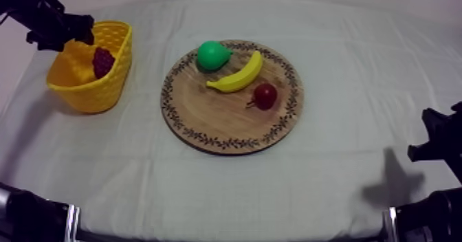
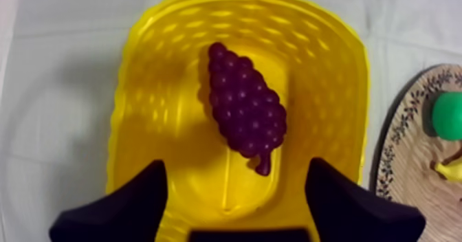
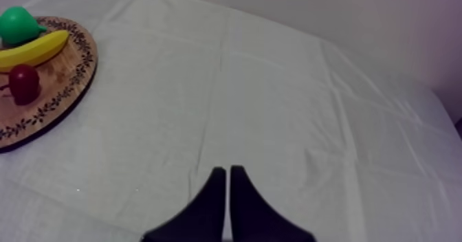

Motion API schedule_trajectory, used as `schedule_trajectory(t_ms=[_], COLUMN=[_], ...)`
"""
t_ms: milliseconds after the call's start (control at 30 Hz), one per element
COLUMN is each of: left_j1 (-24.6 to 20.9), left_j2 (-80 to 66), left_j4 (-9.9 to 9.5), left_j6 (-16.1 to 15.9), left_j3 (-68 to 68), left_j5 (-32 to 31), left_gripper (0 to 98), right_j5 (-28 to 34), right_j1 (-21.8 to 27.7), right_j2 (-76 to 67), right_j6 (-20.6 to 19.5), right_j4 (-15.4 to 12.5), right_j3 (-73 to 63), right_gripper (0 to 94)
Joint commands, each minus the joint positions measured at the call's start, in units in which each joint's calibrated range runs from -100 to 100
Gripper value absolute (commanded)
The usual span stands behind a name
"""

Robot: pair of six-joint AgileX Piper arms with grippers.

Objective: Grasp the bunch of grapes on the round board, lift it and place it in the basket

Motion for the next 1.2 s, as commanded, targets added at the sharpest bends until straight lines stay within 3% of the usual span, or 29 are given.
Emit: schedule_trajectory(t_ms=[0, 167, 400, 533, 933, 1167], left_j1=[0.28, 1.64, 4.08, 4.61, 4.19, 3.59], left_j2=[-0.97, -4.87, -12.03, -16.53, -35.31, -50.49], left_j4=[0.02, 0.23, 0.72, 1.71, 4.41, 4.73], left_j6=[0.07, 0.19, -0.16, -1.09, -4.33, -4.31], left_j3=[0.46, 2.51, 7.38, 11.90, 34.06, 47.67], left_j5=[0.14, 0.62, 0.69, -1.21, -14.73, -21.12], left_gripper=[66.2, 50.1, 16.8, 4.7, 0.1, 0.1], right_j5=[0.01, 0.01, 0.01, 0.01, 0.01, 0.01], right_j1=[0.01, 0.01, 0.01, 0.01, 0.01, 0.01], right_j2=[0.02, 0.02, 0.02, 0.02, 0.02, 0.02], right_j6=[0.15, 0.15, 0.15, 0.15, 0.15, 0.18], right_j4=[0.01, 0.01, 0.01, 0.01, 0.01, 0.01], right_j3=[-0.01, -0.01, -0.01, -0.01, -0.01, -0.01], right_gripper=[0.3, 0.3, 0.3, 0.3, 0.3, 0.3])
